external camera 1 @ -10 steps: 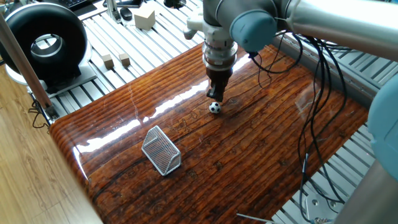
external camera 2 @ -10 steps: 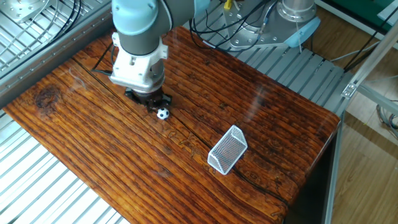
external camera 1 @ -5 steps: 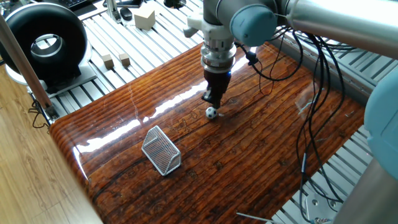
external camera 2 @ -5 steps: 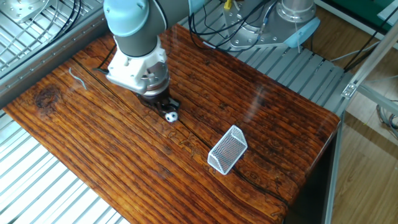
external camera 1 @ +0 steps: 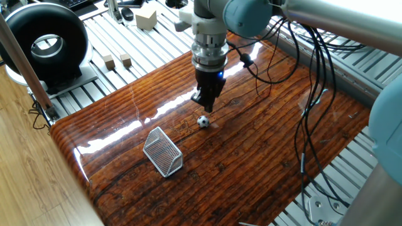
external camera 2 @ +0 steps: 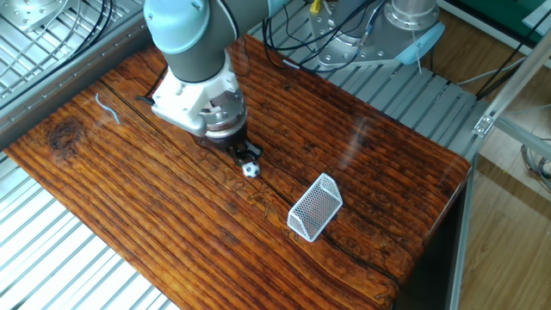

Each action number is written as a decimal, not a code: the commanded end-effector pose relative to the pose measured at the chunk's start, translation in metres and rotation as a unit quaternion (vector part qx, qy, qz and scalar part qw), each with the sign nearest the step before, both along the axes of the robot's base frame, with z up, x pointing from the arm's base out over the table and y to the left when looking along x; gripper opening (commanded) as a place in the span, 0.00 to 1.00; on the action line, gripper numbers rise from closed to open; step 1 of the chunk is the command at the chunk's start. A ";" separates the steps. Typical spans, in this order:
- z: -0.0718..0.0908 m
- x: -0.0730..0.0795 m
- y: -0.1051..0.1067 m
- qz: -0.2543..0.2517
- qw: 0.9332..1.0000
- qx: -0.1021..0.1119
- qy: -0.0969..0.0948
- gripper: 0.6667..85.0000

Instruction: Push the soccer ball into the goal

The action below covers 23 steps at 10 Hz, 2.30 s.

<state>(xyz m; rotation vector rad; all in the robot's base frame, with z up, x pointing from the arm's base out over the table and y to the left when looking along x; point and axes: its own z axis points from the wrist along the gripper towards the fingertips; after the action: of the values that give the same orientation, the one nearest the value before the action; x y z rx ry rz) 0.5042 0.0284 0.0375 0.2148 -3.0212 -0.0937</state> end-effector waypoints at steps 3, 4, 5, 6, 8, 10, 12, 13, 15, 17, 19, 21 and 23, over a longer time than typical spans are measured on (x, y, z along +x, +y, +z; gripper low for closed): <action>-0.017 0.001 0.006 -0.027 0.999 0.036 -0.007 0.00; -0.026 0.000 0.013 -0.041 0.999 0.033 -0.013 0.00; -0.030 0.001 0.018 -0.049 0.998 0.029 -0.019 0.00; -0.026 -0.001 0.024 -0.056 0.998 0.030 -0.015 0.00; -0.016 -0.003 0.055 -0.084 0.994 0.065 -0.006 0.00; 0.011 0.003 0.103 -0.132 0.986 0.104 -0.004 0.00; 0.023 0.003 0.119 -0.141 0.981 0.132 0.002 0.00; 0.023 0.002 0.111 -0.134 0.984 0.120 0.004 0.00; 0.025 -0.001 0.109 -0.129 0.984 0.123 0.006 0.00; 0.026 -0.001 0.108 -0.128 0.984 0.122 0.006 0.00; 0.021 0.002 0.091 -0.113 0.988 0.105 -0.002 0.00; 0.020 0.008 0.049 -0.072 0.995 0.062 -0.010 0.00; 0.030 0.009 -0.025 0.091 0.996 -0.019 -0.020 0.00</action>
<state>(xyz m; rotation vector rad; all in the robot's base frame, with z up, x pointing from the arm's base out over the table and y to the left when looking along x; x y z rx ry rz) 0.5094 0.0696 0.0570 0.1122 -3.0551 -0.2488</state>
